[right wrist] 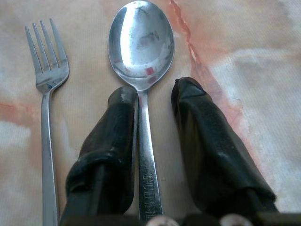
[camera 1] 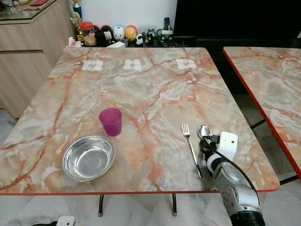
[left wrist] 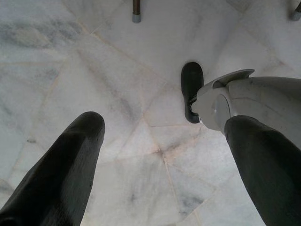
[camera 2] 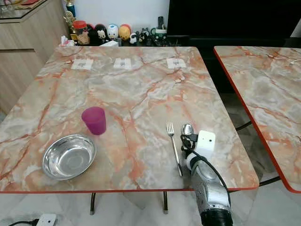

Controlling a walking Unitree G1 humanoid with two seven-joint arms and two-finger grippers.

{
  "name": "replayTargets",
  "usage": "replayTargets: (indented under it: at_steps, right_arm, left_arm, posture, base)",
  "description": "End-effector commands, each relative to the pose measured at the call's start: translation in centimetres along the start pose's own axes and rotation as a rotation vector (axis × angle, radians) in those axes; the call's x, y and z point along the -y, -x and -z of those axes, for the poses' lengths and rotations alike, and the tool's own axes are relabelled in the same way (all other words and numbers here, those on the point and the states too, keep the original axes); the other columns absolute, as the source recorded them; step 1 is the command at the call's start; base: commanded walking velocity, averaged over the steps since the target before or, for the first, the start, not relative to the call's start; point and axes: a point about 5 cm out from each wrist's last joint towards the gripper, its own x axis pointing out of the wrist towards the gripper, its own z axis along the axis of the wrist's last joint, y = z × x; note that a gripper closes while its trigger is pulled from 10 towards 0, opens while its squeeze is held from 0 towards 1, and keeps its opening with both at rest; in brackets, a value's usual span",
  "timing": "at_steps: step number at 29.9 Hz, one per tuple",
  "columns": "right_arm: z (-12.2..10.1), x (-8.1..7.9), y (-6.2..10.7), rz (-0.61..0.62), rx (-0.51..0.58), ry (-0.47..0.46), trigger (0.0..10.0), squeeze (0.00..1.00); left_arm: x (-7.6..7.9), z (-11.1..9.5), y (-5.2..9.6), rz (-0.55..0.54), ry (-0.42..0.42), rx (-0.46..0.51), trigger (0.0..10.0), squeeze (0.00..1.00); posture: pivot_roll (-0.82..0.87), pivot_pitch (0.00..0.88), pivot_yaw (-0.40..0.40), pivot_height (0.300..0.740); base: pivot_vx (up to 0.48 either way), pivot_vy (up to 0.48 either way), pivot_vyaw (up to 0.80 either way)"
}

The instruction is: Setting the table

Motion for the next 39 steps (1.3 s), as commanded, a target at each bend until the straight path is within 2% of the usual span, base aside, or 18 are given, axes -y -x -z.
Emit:
replayTargets:
  at_steps: [1, 3, 4, 6, 8, 9, 12, 18, 21, 23, 24, 27, 30, 31, 33, 35, 39]
  right_arm:
    - [0.9, 0.1, 0.0, 0.002, -0.052, -0.009, 0.0, 0.00]
    - [0.9, 0.1, 0.0, -0.003, -0.048, -0.011, 0.0, 0.00]
    - [0.8, -0.2, -0.1, -0.015, -0.039, -0.001, 0.0, 0.00]
    - [0.7, -0.3, -0.1, -0.023, -0.034, 0.005, 0.0, 0.00]
    - [0.7, -0.4, -0.1, -0.024, -0.033, 0.002, 0.0, 0.00]
    - [0.7, -0.4, -0.1, -0.025, -0.034, 0.003, 0.0, 0.00]
    - [0.8, -0.5, -0.1, -0.028, -0.033, 0.004, 0.0, 0.00]
    - [0.7, -0.5, -0.1, -0.026, -0.021, 0.007, 0.0, 0.00]
    - [0.2, -0.3, 0.0, -0.012, 0.019, 0.026, 0.0, 0.00]
    - [-0.9, -0.3, 0.2, 0.000, 0.106, 0.012, 0.0, 0.00]
    - [-1.9, -0.2, 0.5, 0.006, 0.188, 0.009, 0.0, 0.00]
    - [-3.2, -0.5, 1.4, 0.006, 0.321, 0.074, 0.0, 0.00]
    - [-3.3, -0.6, 1.9, -0.005, 0.359, 0.085, 0.0, 0.00]
    - [-3.2, -0.9, 2.7, -0.024, 0.405, 0.087, 10.0, 0.00]
    - [-3.1, -0.8, 3.4, -0.020, 0.439, 0.108, 10.0, 0.00]
    - [-2.9, -0.9, 4.2, -0.031, 0.475, 0.166, 10.0, 0.00]
    - [-2.7, -0.7, 4.6, -0.028, 0.503, 0.171, 10.0, 0.00]
  left_arm:
    - [0.3, 0.9, 0.0, 0.003, 0.008, -0.028, 10.0, 0.00]
    - [1.0, 1.0, -0.2, 0.007, 0.006, -0.030, 10.0, 0.00]
    - [2.1, 1.0, -0.4, 0.015, 0.003, -0.032, 10.0, 0.00]
    - [2.8, 1.0, -0.6, 0.020, 0.001, -0.032, 10.0, 0.00]
    - [3.9, 0.8, -0.8, 0.029, 0.000, -0.031, 10.0, 0.00]
    - [5.0, 0.5, -1.1, 0.039, -0.001, -0.028, 10.0, 0.00]
    - [6.3, 0.3, -1.3, 0.051, -0.004, -0.026, 10.0, 0.00]
    - [7.7, -0.3, -1.5, 0.060, -0.005, -0.019, 10.0, 0.00]
    - [8.1, -0.6, -1.5, 0.064, -0.005, -0.014, 10.0, 0.00]
    - [8.4, -0.8, -1.6, 0.063, -0.005, -0.011, 10.0, 0.00]
    - [8.7, -0.9, -1.6, 0.063, -0.006, -0.009, 10.0, 0.00]
    - [8.8, -1.0, -1.6, 0.061, -0.007, -0.008, 10.0, 0.00]
    - [8.1, -0.8, -1.6, 0.053, -0.007, -0.012, 10.0, 0.00]
    - [7.7, -0.7, -1.5, 0.048, -0.005, -0.014, 10.0, 0.00]
    - [7.6, -0.6, -1.5, 0.046, -0.003, -0.016, 10.0, 0.00]
    - [7.4, -0.5, -1.5, 0.045, -0.016, -0.022, 10.0, 0.00]
    - [7.3, -0.5, -1.5, 0.036, -0.036, -0.025, 10.0, 0.00]
  posture:
    - [0.02, 0.070, -0.028, 0.740]
    - [0.02, 0.070, -0.028, 0.740]
    - [0.02, 0.070, -0.028, 0.740]
    - [0.02, 0.070, -0.028, 0.740]
    - [0.02, 0.071, -0.030, 0.740]
    - [0.02, 0.071, -0.030, 0.740]
    - [0.02, 0.071, -0.031, 0.740]
    - [0.02, 0.069, -0.031, 0.740]
    - [0.02, 0.070, -0.030, 0.740]
    - [0.02, 0.068, -0.033, 0.740]
    - [0.02, 0.068, -0.033, 0.740]
    - [0.02, 0.069, -0.033, 0.740]
    - [0.02, 0.069, -0.035, 0.740]
    - [0.02, 0.069, -0.035, 0.740]
    - [0.02, 0.069, -0.035, 0.740]
    - [0.01, 0.071, -0.036, 0.740]
    - [0.01, 0.070, -0.035, 0.740]
  base:
    - [0.000, 0.000, 0.00]
    - [0.000, 0.000, 0.00]
    - [0.000, 0.000, 0.00]
    - [0.000, 0.000, 0.00]
    - [0.000, 0.000, 0.00]
    - [0.000, 0.000, 0.00]
    - [0.000, 0.000, 0.00]
    - [0.000, 0.000, 0.00]
    - [0.000, 0.000, 0.00]
    - [0.000, 0.000, 0.00]
    - [0.000, 0.000, 0.00]
    - [0.000, 0.000, 0.00]
    - [0.000, 0.000, 0.00]
    - [0.000, 0.000, 0.00]
    - [0.000, 0.000, 0.00]
    - [0.000, 0.000, 0.00]
    - [0.000, -0.120, 0.00]
